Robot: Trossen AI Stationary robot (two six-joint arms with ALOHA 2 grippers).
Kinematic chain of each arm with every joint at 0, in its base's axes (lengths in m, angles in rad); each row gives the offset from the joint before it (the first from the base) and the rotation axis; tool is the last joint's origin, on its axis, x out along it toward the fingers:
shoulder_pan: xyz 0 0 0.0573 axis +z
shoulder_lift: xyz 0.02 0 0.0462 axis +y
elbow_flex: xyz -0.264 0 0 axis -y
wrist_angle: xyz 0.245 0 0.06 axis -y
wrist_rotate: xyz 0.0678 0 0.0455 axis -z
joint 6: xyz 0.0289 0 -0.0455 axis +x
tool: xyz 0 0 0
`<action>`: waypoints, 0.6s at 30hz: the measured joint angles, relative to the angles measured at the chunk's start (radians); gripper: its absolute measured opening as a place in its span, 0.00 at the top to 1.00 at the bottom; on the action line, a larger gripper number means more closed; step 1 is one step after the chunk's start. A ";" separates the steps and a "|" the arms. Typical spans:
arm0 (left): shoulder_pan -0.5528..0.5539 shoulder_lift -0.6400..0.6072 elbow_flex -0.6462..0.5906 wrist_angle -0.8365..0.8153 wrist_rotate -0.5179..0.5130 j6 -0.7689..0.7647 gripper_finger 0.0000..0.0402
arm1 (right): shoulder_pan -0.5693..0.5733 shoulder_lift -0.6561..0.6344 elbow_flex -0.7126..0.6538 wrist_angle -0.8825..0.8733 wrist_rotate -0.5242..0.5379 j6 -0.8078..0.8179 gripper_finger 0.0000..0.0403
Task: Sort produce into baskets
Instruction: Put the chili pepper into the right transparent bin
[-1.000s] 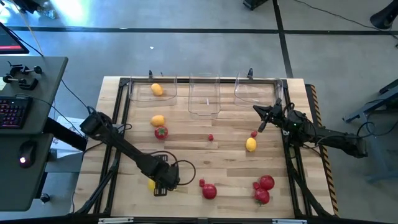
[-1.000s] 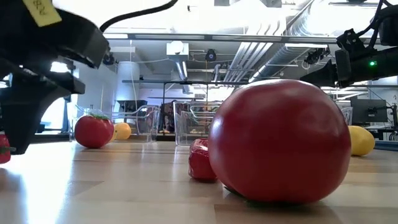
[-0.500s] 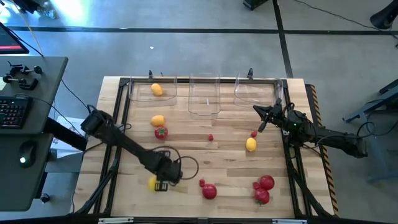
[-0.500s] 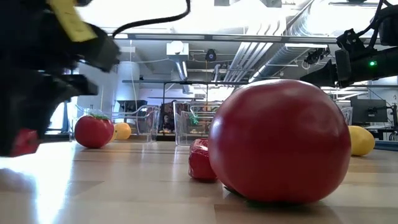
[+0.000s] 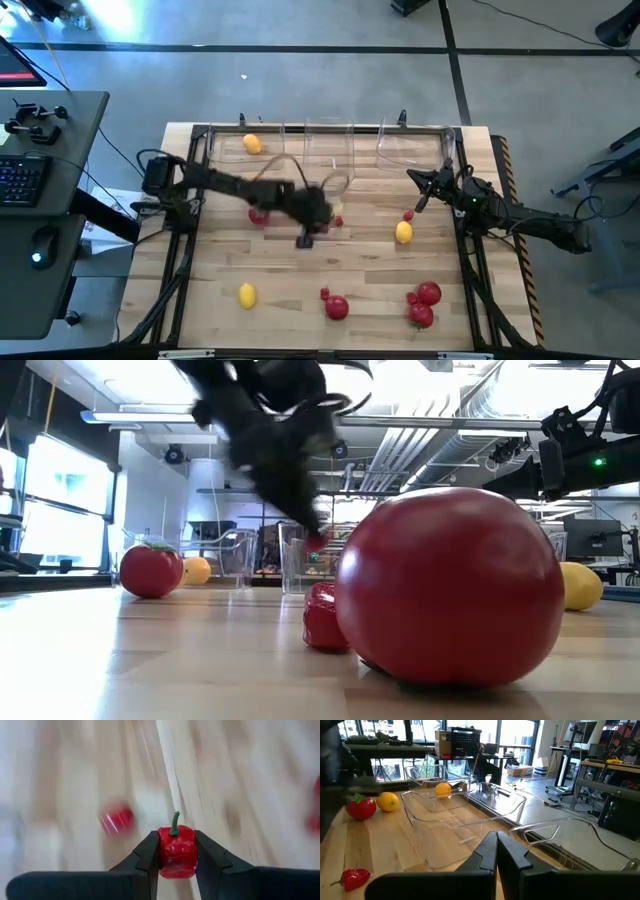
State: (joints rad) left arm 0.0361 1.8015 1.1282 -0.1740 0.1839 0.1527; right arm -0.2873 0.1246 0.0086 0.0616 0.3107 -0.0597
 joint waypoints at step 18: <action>0.410 0.105 0.474 0.127 0.362 0.168 0.83 | 0.000 0.000 0.000 0.000 0.000 0.000 1.00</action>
State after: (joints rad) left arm 0.4461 1.9065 1.6018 -0.0465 0.5462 0.3208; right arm -0.2871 0.1246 0.0086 0.0613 0.3107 -0.0597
